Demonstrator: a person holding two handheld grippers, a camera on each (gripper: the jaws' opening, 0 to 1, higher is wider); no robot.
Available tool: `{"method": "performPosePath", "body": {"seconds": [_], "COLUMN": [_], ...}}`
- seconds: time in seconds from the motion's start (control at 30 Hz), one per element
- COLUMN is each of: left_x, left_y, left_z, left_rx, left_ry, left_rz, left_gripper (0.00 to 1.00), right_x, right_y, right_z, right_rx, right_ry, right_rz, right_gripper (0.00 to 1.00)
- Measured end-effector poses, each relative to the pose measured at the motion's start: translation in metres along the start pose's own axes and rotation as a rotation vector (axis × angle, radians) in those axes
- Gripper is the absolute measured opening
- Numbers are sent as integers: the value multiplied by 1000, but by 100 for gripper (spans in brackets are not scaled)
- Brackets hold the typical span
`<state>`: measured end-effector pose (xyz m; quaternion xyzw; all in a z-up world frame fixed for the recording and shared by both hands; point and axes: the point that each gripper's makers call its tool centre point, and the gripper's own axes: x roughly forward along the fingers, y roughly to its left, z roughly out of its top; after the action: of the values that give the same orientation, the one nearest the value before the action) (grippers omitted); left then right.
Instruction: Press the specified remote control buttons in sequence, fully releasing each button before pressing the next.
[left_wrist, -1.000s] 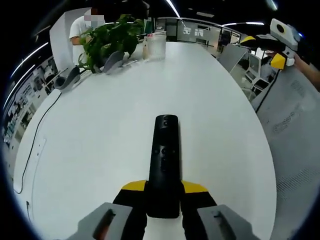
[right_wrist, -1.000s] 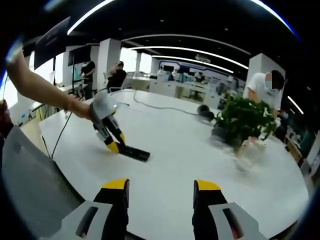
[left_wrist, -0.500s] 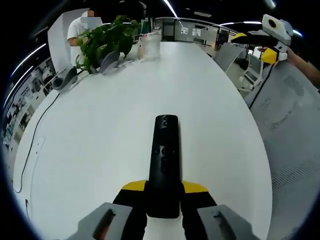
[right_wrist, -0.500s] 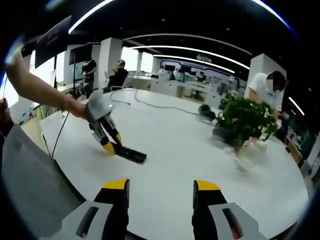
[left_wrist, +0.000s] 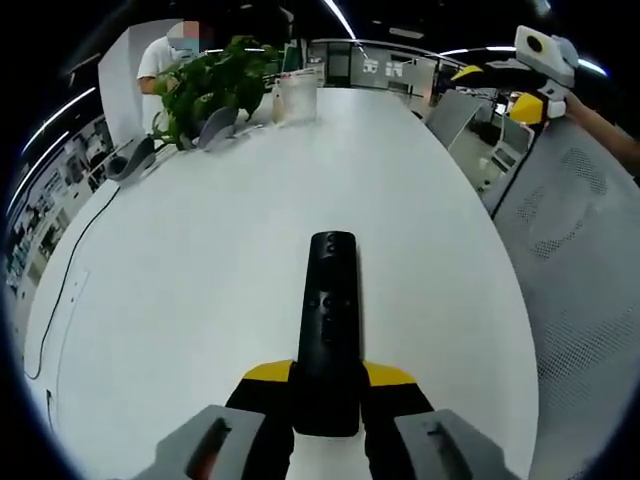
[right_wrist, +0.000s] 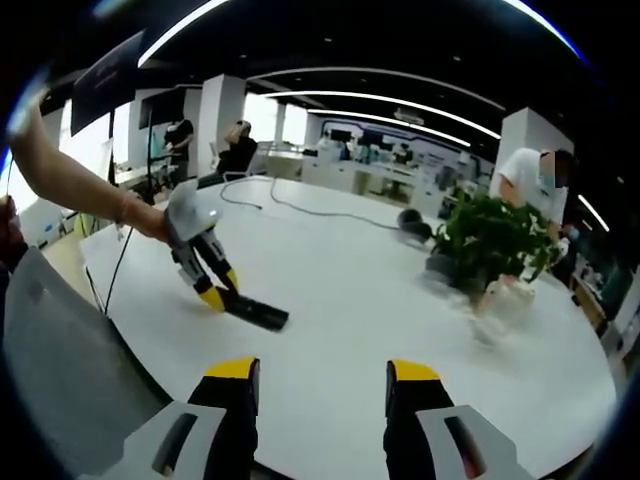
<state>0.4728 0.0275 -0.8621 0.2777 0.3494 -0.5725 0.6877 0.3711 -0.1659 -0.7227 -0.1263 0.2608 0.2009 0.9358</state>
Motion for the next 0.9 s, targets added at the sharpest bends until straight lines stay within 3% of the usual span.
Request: {"method": "performPosePath", "body": {"seconds": [0.9], "left_x": [-5], "left_y": [-33], "left_z": [-9], "left_rx": [18], "left_ry": [-7], "left_rz": [-5], "left_gripper": [24], "right_x": [1], "right_y": [3], "right_z": [-2], "right_rx": [-11], "right_ry": [14], "right_rz": [13], "right_gripper": [47]}}
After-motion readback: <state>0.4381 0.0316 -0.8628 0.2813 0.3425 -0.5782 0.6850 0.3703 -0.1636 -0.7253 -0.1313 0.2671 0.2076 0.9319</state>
